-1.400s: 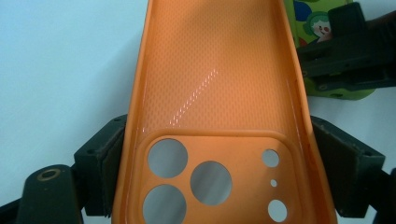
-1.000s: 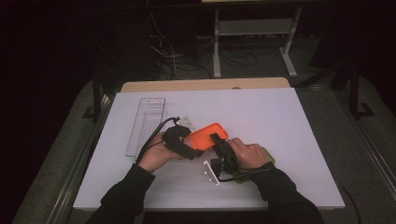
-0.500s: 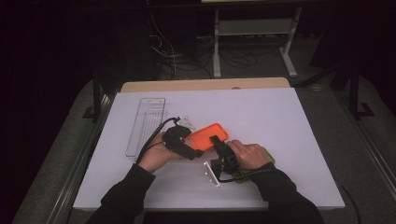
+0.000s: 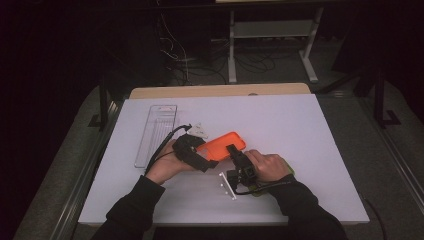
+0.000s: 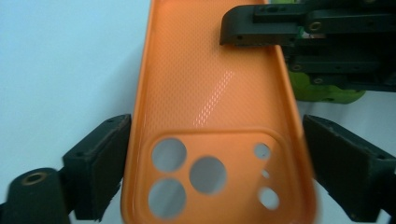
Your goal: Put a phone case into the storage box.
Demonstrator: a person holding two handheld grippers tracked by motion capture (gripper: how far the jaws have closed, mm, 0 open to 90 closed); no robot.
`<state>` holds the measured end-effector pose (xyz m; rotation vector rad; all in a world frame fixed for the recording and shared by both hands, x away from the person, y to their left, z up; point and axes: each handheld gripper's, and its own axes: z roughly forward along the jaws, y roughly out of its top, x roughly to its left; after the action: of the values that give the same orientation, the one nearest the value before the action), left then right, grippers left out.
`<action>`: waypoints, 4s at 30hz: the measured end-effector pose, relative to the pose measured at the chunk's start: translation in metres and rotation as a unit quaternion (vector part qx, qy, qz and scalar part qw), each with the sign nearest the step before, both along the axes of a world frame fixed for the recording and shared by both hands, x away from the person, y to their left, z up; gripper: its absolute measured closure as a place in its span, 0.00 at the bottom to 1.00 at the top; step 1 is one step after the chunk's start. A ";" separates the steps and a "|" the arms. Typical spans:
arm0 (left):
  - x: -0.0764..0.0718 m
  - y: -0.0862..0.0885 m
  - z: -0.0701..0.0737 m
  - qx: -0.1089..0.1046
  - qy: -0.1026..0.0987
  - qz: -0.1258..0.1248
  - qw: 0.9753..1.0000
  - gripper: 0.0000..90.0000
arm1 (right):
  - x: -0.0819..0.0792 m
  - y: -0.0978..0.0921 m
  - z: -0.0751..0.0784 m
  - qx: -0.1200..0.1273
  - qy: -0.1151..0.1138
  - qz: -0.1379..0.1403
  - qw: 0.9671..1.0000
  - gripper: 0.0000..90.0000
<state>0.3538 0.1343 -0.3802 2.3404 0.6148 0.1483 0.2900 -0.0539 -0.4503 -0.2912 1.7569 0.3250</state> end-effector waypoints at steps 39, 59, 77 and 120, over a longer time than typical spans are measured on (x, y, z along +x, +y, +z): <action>0.001 0.016 -0.002 0.016 -0.002 -0.004 1.000 0.00 | 0.013 -0.035 0.019 0.103 0.109 -0.068 0.986 0.87; 0.001 0.014 -0.004 0.023 -0.003 -0.012 1.000 0.00 | 0.024 -0.045 0.033 0.248 0.239 -0.111 0.932 0.87; 0.000 0.014 -0.004 0.015 -0.001 0.002 1.000 0.00 | 0.036 -0.056 0.044 0.372 0.347 -0.126 0.852 0.87; 0.025 0.007 0.034 -0.107 -0.015 0.048 0.993 0.00 | 0.046 -0.067 0.045 0.518 0.479 -0.121 0.698 0.87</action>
<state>0.3787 0.1418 -0.3465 2.0994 0.6948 0.1527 0.3359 -0.1206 -0.4054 1.1266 2.2168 1.3814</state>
